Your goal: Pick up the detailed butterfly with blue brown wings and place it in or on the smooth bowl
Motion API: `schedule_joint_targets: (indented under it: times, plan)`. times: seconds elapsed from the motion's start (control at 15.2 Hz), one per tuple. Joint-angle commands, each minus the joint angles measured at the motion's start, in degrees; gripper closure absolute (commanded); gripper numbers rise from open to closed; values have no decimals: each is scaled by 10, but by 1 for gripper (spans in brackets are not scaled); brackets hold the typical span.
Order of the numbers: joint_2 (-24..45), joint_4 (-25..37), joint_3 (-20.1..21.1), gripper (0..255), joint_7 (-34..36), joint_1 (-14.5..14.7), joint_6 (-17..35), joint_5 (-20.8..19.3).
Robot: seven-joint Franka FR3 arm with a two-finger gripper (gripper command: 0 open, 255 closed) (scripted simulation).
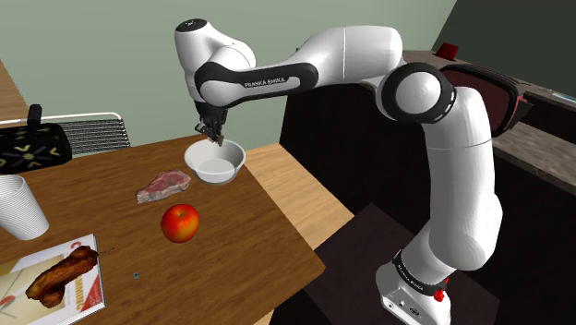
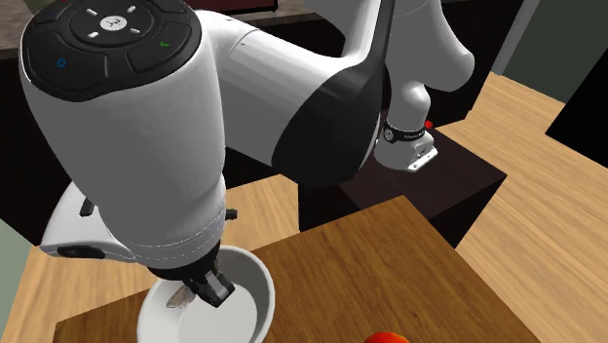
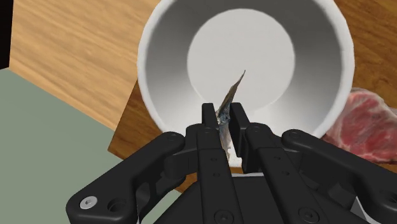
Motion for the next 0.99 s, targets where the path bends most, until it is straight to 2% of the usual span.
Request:
schedule_joint_targets:
  times: [0.0, 0.46, 0.92]
  plan:
    - [3, -11, -2, 255, 5, -2, 13, -3]
    - [21, -40, -9, 255, 22, -3, 55, -16]
    - [21, -40, -9, 255, 22, -3, 55, -16]
